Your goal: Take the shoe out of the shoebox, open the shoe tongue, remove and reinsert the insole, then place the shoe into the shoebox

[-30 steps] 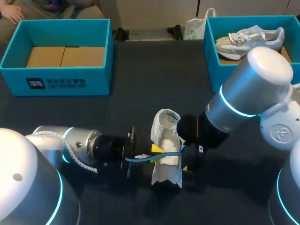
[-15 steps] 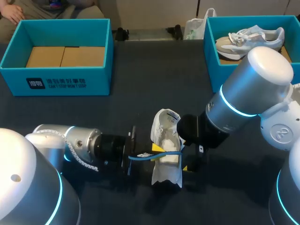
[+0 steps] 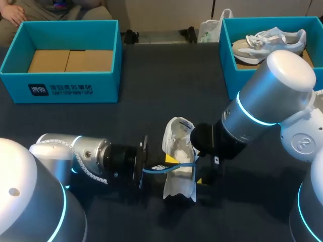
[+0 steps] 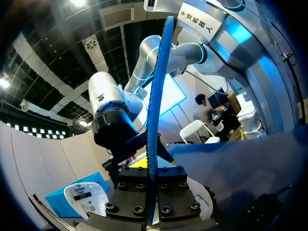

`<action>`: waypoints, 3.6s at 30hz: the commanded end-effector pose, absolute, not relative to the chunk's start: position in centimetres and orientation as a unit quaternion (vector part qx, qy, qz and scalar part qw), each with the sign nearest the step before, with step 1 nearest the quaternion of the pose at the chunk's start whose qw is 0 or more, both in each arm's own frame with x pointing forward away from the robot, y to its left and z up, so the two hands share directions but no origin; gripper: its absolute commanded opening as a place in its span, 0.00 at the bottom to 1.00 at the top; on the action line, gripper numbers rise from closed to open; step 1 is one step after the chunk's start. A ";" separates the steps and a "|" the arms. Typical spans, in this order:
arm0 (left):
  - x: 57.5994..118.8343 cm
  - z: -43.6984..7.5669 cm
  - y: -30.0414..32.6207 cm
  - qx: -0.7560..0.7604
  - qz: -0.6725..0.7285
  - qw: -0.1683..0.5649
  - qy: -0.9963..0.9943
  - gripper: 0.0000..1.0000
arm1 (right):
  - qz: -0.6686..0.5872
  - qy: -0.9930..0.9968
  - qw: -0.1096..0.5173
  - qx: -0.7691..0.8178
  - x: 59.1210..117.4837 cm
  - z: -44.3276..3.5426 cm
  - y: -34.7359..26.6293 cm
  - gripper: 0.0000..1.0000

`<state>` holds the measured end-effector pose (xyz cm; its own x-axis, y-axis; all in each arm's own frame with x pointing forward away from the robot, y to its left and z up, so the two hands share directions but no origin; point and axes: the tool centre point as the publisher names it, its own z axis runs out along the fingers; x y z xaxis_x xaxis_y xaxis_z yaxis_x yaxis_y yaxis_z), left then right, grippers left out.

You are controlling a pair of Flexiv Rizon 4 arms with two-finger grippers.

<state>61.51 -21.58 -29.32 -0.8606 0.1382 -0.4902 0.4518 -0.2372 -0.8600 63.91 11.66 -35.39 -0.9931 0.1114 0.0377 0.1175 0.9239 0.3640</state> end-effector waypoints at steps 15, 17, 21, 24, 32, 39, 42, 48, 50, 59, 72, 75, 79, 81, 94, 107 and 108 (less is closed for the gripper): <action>63.2 -32.0 -22.0 0.249 -0.732 0.110 0.625 0.00 | -0.187 -0.981 0.008 -0.058 63.8 -35.5 11.6 1.00; 63.3 -32.4 -22.1 0.253 -0.727 0.112 0.628 0.00 | -0.187 -0.981 0.008 -0.058 63.8 -35.5 11.6 1.00; 63.7 -33.2 -22.3 0.260 -0.716 0.120 0.637 0.00 | -0.187 -0.981 0.008 -0.058 63.8 -35.5 11.6 1.00; 64.0 -33.9 -22.6 0.261 -0.706 0.129 0.646 0.00 | -0.187 -0.981 0.008 -0.058 63.8 -35.5 11.6 1.00; 64.6 -34.7 -23.1 0.250 -0.685 0.153 0.666 0.00 | -0.187 -0.981 0.008 -0.058 63.8 -35.5 11.6 1.00; 64.6 -34.4 -22.9 0.248 -0.689 0.154 0.663 0.00 | -0.187 -0.981 0.008 -0.058 63.8 -35.5 11.6 1.00; 64.6 -34.1 -22.8 0.247 -0.692 0.155 0.661 0.00 | -0.187 -0.981 0.008 -0.058 63.8 -35.5 11.6 1.00; 64.2 -33.3 -22.4 0.249 -0.697 0.155 0.654 0.16 | -0.187 -0.981 0.008 -0.058 63.8 -35.5 11.6 1.00; 64.2 -33.1 -22.3 0.248 -0.699 0.156 0.652 0.25 | -0.187 -0.981 0.008 -0.058 63.8 -35.5 11.6 1.00; 63.6 -31.8 -22.3 0.257 -0.706 0.158 0.640 0.31 | -0.187 -0.981 0.008 -0.058 63.8 -35.5 11.6 1.00; 62.4 -31.1 -22.5 0.272 -0.704 0.161 0.636 0.33 | -0.187 -0.981 0.008 -0.058 63.8 -35.5 11.6 1.00; 62.2 -30.8 -22.6 0.278 -0.700 0.163 0.637 0.32 | -0.187 -0.981 0.008 -0.058 63.8 -35.5 11.6 1.00; 62.2 -30.2 -22.9 0.284 -0.695 0.168 0.639 0.29 | -0.187 -0.981 0.008 -0.058 63.8 -35.5 11.6 1.00; 62.1 -30.0 -22.9 0.286 -0.692 0.171 0.640 0.24 | -0.187 -0.981 0.008 -0.058 63.8 -35.5 11.6 1.00; 62.7 -31.2 -23.0 0.296 -0.680 0.195 0.642 0.00 | -0.187 -0.981 0.008 -0.058 63.8 -35.5 11.6 1.00; 64.7 -32.9 -23.5 0.284 -0.661 0.224 0.658 0.00 | -0.187 -0.981 0.008 -0.058 63.8 -35.5 11.6 1.00; 64.8 -32.9 -23.5 0.283 -0.659 0.227 0.659 0.00 | -0.187 -0.981 0.008 -0.058 63.8 -35.5 11.6 1.00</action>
